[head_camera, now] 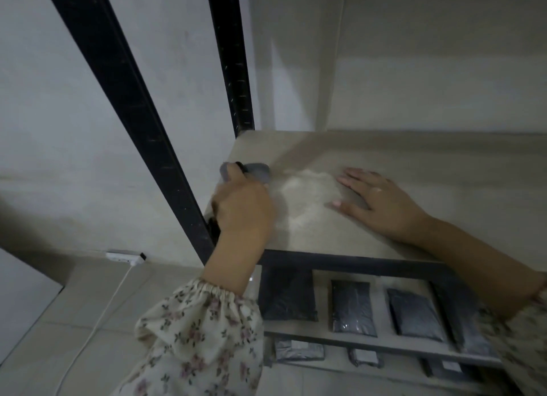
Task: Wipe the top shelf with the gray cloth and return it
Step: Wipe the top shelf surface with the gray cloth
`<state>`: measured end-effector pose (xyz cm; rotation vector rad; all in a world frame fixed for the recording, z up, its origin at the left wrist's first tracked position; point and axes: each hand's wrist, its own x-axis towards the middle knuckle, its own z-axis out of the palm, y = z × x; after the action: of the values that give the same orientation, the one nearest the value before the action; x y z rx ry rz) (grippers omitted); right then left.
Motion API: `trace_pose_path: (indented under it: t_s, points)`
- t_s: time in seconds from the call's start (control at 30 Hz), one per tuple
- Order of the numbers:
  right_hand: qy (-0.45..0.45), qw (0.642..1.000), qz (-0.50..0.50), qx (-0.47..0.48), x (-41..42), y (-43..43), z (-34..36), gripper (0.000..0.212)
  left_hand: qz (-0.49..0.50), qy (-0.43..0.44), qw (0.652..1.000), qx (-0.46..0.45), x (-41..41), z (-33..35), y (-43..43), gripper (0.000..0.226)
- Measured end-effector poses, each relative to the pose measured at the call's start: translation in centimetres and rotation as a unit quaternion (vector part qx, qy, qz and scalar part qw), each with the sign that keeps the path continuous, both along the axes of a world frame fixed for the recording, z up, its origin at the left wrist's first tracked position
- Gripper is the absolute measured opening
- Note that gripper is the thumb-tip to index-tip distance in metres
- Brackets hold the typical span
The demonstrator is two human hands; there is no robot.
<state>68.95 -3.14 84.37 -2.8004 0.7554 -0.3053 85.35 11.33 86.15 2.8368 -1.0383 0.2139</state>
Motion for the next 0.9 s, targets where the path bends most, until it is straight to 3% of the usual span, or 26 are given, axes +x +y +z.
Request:
trace_pose_path:
  t_s: [0.1,0.17,0.27,0.37,0.57,0.77,0.83,0.9]
  points:
    - [-0.007,1.0,0.0,-0.003,0.1,0.0,0.1,0.084,-0.062,0.016,0.998,-0.015,-1.7,0.6,0.4,0.041]
    - [-0.011,1.0,0.006,-0.008,-0.1,-0.1,0.0,0.082,-0.047,0.027,0.998,-0.038,-1.2,1.4,0.9,0.041]
    - [-0.028,0.999,0.013,-0.018,-0.3,-0.2,-0.4,0.079,0.009,-0.028,0.999,-0.032,0.3,1.3,1.6,0.041]
    - [-0.032,0.999,0.01,-0.026,-0.1,-0.3,-0.5,0.082,0.045,0.0,0.999,-0.018,-0.7,0.2,1.0,0.039]
    - [-0.035,0.999,0.008,-0.024,0.0,-0.4,-0.5,0.083,-0.017,0.015,0.998,-0.059,-1.6,0.5,0.6,0.037]
    - [-0.014,0.998,-0.061,-0.028,-1.1,-0.4,-1.1,0.101,0.138,0.122,0.969,-0.162,4.6,1.0,-2.6,0.041]
    - [0.0,0.997,-0.066,-0.034,-1.1,-0.5,-1.2,0.102,0.107,0.124,0.967,-0.194,4.9,0.4,-3.5,0.037]
    - [0.003,0.997,-0.069,-0.038,-0.8,-0.7,-1.1,0.102,0.03,0.08,0.982,-0.169,5.1,0.1,-4.0,0.037]
